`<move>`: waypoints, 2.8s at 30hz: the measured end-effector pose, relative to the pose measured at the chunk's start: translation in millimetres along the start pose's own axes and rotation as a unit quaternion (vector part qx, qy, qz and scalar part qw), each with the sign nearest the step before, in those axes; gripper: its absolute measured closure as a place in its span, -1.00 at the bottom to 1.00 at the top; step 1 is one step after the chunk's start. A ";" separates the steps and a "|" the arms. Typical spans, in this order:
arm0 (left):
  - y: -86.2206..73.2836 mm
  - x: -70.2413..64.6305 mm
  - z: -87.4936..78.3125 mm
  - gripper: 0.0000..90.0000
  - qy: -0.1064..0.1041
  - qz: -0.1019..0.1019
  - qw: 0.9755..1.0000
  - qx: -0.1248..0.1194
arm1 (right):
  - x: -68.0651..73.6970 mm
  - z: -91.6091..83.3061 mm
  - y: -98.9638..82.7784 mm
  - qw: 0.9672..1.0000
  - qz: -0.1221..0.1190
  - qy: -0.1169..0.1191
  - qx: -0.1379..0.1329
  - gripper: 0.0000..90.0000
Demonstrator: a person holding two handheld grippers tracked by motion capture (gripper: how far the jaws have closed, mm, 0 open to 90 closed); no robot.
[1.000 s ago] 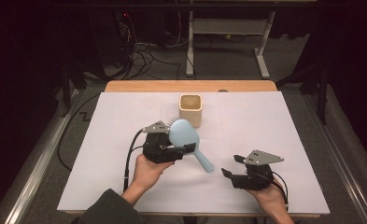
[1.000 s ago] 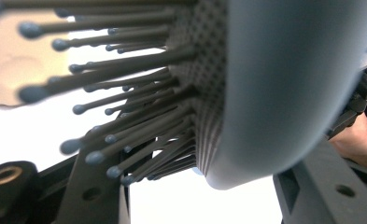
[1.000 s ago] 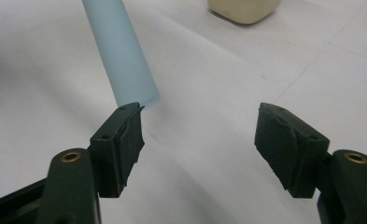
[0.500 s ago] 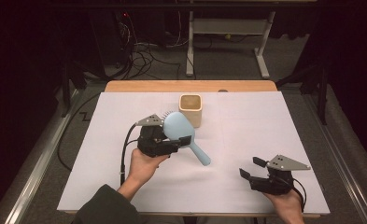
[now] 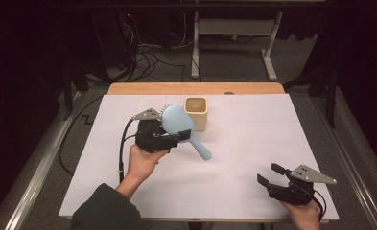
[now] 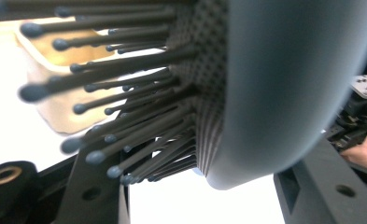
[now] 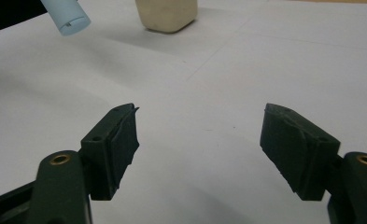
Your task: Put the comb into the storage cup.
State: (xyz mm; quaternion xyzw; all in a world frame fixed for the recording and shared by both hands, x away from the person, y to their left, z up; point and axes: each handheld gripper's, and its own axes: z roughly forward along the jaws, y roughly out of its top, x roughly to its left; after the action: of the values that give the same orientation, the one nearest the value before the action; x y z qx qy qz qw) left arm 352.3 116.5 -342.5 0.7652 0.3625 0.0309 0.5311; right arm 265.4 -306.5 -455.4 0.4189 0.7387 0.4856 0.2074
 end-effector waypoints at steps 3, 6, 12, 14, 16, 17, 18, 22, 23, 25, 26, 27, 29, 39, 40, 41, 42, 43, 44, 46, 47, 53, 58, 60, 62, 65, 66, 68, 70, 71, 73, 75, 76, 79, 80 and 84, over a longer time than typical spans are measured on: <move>3.7 1.4 -2.5 0.17 0.000 -0.002 1.000 -0.005 | -0.4 -1.6 -2.1 1.000 0.001 0.000 -0.007 -0.38; 6.6 3.7 -4.1 0.17 0.005 -0.003 1.000 -0.005 | -0.3 -0.5 -3.2 1.000 0.000 -0.002 -0.006 -0.38; 13.2 9.1 -7.9 0.17 0.021 0.001 1.000 -0.003 | -1.2 1.2 -3.8 1.000 0.000 -0.011 -0.004 -0.38; 15.8 10.4 -9.2 0.17 0.017 -0.004 1.000 -0.008 | -0.8 0.4 -4.1 1.000 -0.001 -0.012 -0.006 -0.38; 17.9 12.2 -9.3 0.17 0.017 -0.007 1.000 -0.010 | 0.6 -0.3 -4.5 1.000 -0.006 -0.014 -0.006 -0.38; 18.7 13.1 -9.2 0.17 0.020 -0.008 1.000 -0.011 | 1.4 -0.7 -4.7 1.000 -0.011 -0.015 -0.007 -0.38; 20.0 13.9 -9.3 0.17 0.022 -0.008 1.000 -0.010 | 2.5 -1.0 -4.6 1.000 -0.017 -0.018 -0.007 -0.38; 27.1 14.3 -11.0 0.17 0.028 -0.004 0.999 -0.015 | 4.7 -1.7 -4.7 0.999 -0.027 -0.021 -0.008 -0.37; 29.2 14.3 -11.4 0.17 0.029 -0.004 0.999 -0.015 | 4.6 -1.8 -4.8 0.999 -0.028 -0.021 -0.009 -0.37; 33.8 13.9 -11.8 0.17 0.035 0.001 0.999 -0.014 | 4.3 -2.1 -4.9 0.999 -0.029 -0.022 -0.010 -0.37; 36.0 14.0 -12.1 0.17 0.037 0.002 0.999 -0.016 | 3.9 -2.2 -5.0 0.999 -0.028 -0.021 -0.010 -0.37; 38.1 14.4 -12.4 0.17 0.038 0.002 0.999 -0.017 | 3.6 -2.3 -5.0 0.999 -0.027 -0.021 -0.009 -0.37; 42.4 15.7 -13.0 0.17 0.044 0.003 0.999 -0.019 | 3.2 -2.7 -5.0 0.999 -0.026 -0.021 -0.009 -0.37; 60.8 25.1 -12.6 0.17 0.067 -0.005 0.997 -0.024 | 3.7 -3.1 -5.0 0.999 -0.027 -0.020 -0.013 -0.37; 62.2 25.9 -12.0 0.17 0.070 -0.005 0.997 -0.023 | 3.7 -3.1 -5.0 0.999 -0.027 -0.020 -0.013 -0.37; 63.6 26.7 -11.4 0.17 0.072 -0.005 0.997 -0.021 | 3.5 -3.1 -4.9 0.999 -0.027 -0.021 -0.013 -0.37; 64.9 27.5 -11.0 0.17 0.074 -0.005 0.997 -0.020 | 3.4 -3.3 -4.9 0.999 -0.027 -0.021 -0.014 -0.37; 66.2 28.2 -10.5 0.17 0.075 -0.006 0.997 -0.020 | 3.3 -3.4 -4.9 0.999 -0.026 -0.021 -0.014 -0.37; 67.6 28.7 -10.0 0.17 0.076 -0.007 0.997 -0.020 | 3.2 -3.5 -4.9 0.999 -0.027 -0.021 -0.014 -0.37; 70.7 29.5 -8.9 0.17 0.078 -0.007 0.997 -0.019 | 3.6 -3.4 -4.9 0.999 -0.027 -0.021 -0.014 -0.37; 72.3 30.0 -8.5 0.17 0.079 -0.007 0.997 -0.019 | 3.8 -3.1 -5.0 0.999 -0.027 -0.021 -0.013 -0.37; 82.3 32.8 -4.9 0.17 0.083 -0.005 0.996 -0.014 | 3.3 -3.2 -5.2 0.999 -0.027 -0.022 -0.011 -0.37; 91.9 34.5 -1.4 0.17 0.086 -0.009 0.996 -0.017 | 2.9 -3.5 -5.1 0.999 -0.026 -0.020 -0.012 -0.38; 95.5 34.8 -0.1 0.17 0.088 -0.006 0.996 -0.016 | 2.7 -3.8 -5.0 0.999 -0.026 -0.019 -0.014 -0.38; 98.4 35.4 1.3 0.17 0.093 -0.005 0.996 -0.013 | 2.7 -4.2 -5.0 0.999 -0.023 -0.018 -0.015 -0.39; 101.3 37.5 3.3 0.17 0.097 -0.008 0.995 -0.013 | 2.4 -4.2 -4.9 0.999 -0.023 -0.017 -0.015 -0.39; 101.9 38.3 4.0 0.17 0.097 -0.009 0.995 -0.013 | 2.4 -4.2 -4.9 0.999 -0.022 -0.017 -0.015 -0.39; 102.6 40.0 5.7 0.17 0.099 -0.012 0.995 -0.015 | 2.3 -4.2 -4.9 0.999 -0.023 -0.016 -0.015 -0.39; 103.0 42.1 7.7 0.17 0.100 -0.016 0.995 -0.015 | 2.3 -4.3 -4.9 0.999 -0.022 -0.017 -0.017 -0.39; 103.0 43.3 8.8 0.17 0.101 -0.017 0.995 -0.015 | 2.2 -4.3 -4.9 0.999 -0.022 -0.017 -0.017 -0.39; 102.8 45.9 11.0 0.17 0.102 -0.021 0.994 -0.015 | 2.0 -4.2 -4.9 0.999 -0.022 -0.017 -0.017 -0.39; 102.5 47.9 13.6 0.17 0.108 -0.021 0.994 -0.013 | 2.0 -4.3 -4.9 0.999 -0.022 -0.018 -0.016 -0.39; 102.4 48.7 15.1 0.17 0.111 -0.021 0.994 -0.013 | 2.0 -4.3 -4.9 0.999 -0.022 -0.018 -0.016 -0.39; 102.5 51.4 18.5 0.16 0.112 -0.023 0.993 -0.013 | 1.7 -4.6 -4.9 0.999 -0.022 -0.019 -0.017 -0.39; 102.7 52.2 19.5 0.16 0.113 -0.024 0.993 -0.014 | 1.7 -4.6 -4.9 0.999 -0.020 -0.020 -0.017 -0.39; 103.2 56.2 22.2 0.16 0.117 -0.029 0.993 -0.018 | 1.5 -4.9 -4.9 0.999 -0.021 -0.020 -0.018 -0.39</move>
State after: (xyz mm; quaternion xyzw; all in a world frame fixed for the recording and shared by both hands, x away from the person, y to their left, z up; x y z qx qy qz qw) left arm 457.1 114.2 -285.0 0.7357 0.4435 0.1117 0.4996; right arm 259.0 -308.8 -457.4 0.4094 0.7339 0.4862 0.2397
